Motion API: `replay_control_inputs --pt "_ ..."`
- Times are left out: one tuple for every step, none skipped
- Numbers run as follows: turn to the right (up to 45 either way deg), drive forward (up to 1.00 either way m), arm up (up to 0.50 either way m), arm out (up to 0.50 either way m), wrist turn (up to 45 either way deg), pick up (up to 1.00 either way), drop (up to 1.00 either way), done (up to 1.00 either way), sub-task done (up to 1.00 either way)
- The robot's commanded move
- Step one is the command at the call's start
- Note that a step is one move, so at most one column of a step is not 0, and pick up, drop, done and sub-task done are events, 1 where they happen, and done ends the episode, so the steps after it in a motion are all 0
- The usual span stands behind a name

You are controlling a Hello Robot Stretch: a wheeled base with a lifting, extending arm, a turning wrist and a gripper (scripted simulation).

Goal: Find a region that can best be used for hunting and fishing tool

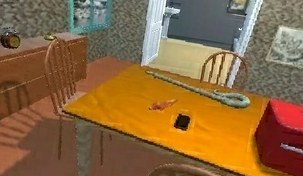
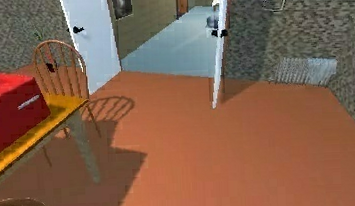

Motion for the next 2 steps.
replay_control_inputs --pt "0.0 1.0 0.0 0.0 0.0 0.0 0.0 0.0 0.0" --pt "0.0 0.0 0.0 0.0 0.0 0.0 0.0 1.0 0.0"
